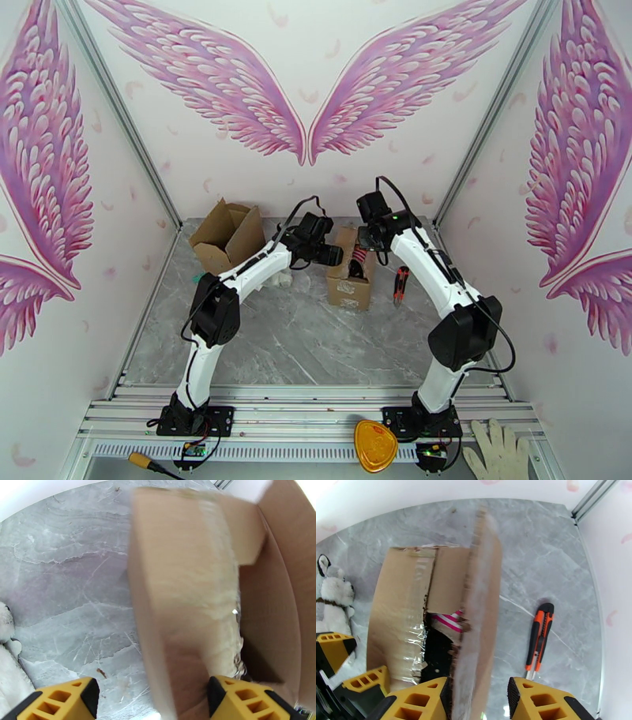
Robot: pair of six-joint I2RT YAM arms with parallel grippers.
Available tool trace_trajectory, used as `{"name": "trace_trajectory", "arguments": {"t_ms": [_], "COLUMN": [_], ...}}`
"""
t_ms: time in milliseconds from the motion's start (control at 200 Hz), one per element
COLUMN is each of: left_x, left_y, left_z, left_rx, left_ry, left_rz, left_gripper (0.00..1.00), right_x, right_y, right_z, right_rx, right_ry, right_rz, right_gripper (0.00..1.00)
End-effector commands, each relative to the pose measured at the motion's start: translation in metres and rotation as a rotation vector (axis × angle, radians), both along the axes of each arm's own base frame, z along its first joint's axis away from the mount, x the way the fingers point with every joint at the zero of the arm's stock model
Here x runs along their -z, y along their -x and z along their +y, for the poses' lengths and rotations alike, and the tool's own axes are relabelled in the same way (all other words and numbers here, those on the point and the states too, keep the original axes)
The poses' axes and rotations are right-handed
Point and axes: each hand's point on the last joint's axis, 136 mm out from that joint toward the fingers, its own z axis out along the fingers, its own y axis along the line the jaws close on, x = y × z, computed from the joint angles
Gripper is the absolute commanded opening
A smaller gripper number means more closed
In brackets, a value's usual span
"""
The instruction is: Unpack the express box
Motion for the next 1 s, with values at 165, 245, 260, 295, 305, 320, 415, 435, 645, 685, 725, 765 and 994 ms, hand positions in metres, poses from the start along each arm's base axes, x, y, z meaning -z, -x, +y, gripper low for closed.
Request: {"name": "trace_trajectory", "arguments": {"t_ms": [165, 245, 260, 295, 305, 320, 415, 435, 645, 685, 725, 765, 994], "left_x": [0.039, 0.026, 0.023, 0.013, 0.011, 0.006, -0.026, -0.033, -0.058, -0.058, -0.058, -0.06, -0.06], "left_y": [0.001, 0.001, 0.001, 0.002, 0.002, 0.003, 0.007, 0.008, 0.029, 0.033, 0.037, 0.041, 0.051], "left_z": [0.034, 0.028, 0.027, 0.022, 0.021, 0.019, 0.006, 0.004, -0.012, -0.016, -0.02, -0.024, -0.032], "left_rx": [-0.052, -0.032, -0.025, -0.003, 0.004, 0.016, 0.079, 0.088, 0.183, 0.192, 0.203, 0.205, 0.165], "left_ry": [-0.184, -0.18, -0.178, -0.174, -0.173, -0.173, -0.182, -0.189, -0.316, -0.332, -0.34, -0.344, -0.389], "left_rz": [0.073, 0.044, 0.037, 0.013, 0.007, -0.004, -0.093, -0.112, -0.209, -0.216, -0.215, -0.218, -0.216], "left_gripper": [0.76, 0.76, 0.77, 0.77, 0.77, 0.78, 0.83, 0.84, 0.91, 0.92, 0.93, 0.94, 0.97], "right_x": [0.011, 0.013, 0.013, 0.014, 0.015, 0.015, 0.016, 0.016, 0.011, 0.012, 0.012, 0.013, 0.012], "right_y": [0.021, 0.023, 0.023, 0.025, 0.025, 0.025, 0.027, 0.028, 0.029, 0.029, 0.028, 0.028, 0.028], "right_z": [-0.024, -0.021, -0.02, -0.018, -0.018, -0.018, -0.016, -0.015, -0.011, -0.01, -0.008, -0.007, -0.004], "right_rx": [0.008, -0.004, -0.006, -0.012, -0.012, -0.009, -0.012, -0.011, -0.005, -0.008, -0.011, -0.008, 0.016], "right_ry": [-0.019, -0.05, -0.057, -0.07, -0.073, -0.075, -0.095, -0.1, -0.144, -0.154, -0.165, -0.171, -0.206], "right_rz": [0.055, 0.054, 0.051, 0.051, 0.051, 0.048, 0.038, 0.033, 0.005, 0.004, 0.005, 0.007, 0.0], "right_gripper": [0.26, 0.24, 0.23, 0.21, 0.2, 0.19, 0.12, 0.12, 0.07, 0.06, 0.06, 0.06, 0.0]}}
